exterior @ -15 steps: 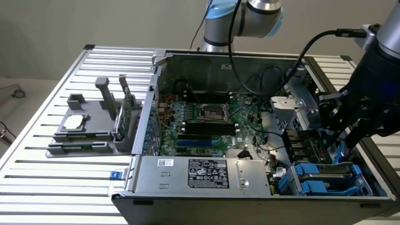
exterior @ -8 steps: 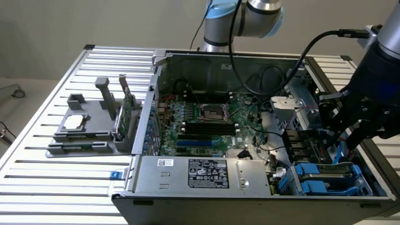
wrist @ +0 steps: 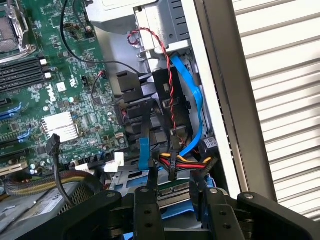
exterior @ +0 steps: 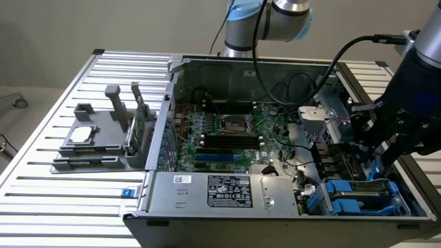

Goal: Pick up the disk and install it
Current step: 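Insert the first disk wire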

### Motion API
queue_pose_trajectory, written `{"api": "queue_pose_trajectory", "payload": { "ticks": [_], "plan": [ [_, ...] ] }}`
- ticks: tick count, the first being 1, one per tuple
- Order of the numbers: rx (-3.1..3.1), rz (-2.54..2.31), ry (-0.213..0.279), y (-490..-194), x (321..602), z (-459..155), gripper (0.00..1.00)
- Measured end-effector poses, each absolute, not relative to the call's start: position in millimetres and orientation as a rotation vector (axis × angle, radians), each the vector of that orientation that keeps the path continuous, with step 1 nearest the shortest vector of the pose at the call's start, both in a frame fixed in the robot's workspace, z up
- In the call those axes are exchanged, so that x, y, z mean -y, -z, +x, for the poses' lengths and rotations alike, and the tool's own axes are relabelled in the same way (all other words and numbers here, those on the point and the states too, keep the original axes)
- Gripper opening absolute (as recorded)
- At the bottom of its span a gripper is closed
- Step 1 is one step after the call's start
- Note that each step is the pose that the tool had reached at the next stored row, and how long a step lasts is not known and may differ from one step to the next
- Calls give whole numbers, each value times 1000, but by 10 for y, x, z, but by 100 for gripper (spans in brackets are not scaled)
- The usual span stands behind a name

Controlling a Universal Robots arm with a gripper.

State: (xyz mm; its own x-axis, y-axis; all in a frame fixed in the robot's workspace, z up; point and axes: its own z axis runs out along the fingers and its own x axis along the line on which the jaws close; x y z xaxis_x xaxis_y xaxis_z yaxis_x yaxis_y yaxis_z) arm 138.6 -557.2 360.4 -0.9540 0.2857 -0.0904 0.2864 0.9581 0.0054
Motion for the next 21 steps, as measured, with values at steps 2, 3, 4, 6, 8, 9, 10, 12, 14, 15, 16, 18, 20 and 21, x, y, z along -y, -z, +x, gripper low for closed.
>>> {"api": "queue_pose_trajectory", "payload": {
  "ticks": [2, 3, 4, 6, 8, 9, 10, 12, 14, 15, 16, 18, 20, 21],
  "plan": [
    [-3018, 446, 16, -3593, 5572, 1386, 39],
    [-3018, 449, 18, -3587, 5572, 1386, 36],
    [-3017, 451, 20, -3583, 5572, 1386, 36],
    [-3016, 456, 24, -3577, 5572, 1386, 24],
    [-3015, 461, 27, -3573, 5572, 1386, 17],
    [-3014, 463, 29, -3571, 5572, 1386, 17],
    [-3014, 465, 31, -3570, 5573, 1386, 17],
    [-3013, 466, 33, -3571, 5573, 1385, 17],
    [-3013, 466, 33, -3595, 5572, 1371, 17],
    [-3013, 466, 33, -3619, 5572, 1360, 17],
    [-3013, 466, 33, -3646, 5572, 1349, 17],
    [-3013, 466, 33, -3698, 5573, 1326, 17],
    [-3013, 468, 33, -3722, 5578, 1309, 17],
    [-3013, 469, 33, -3731, 5580, 1302, 17]
  ]
}}
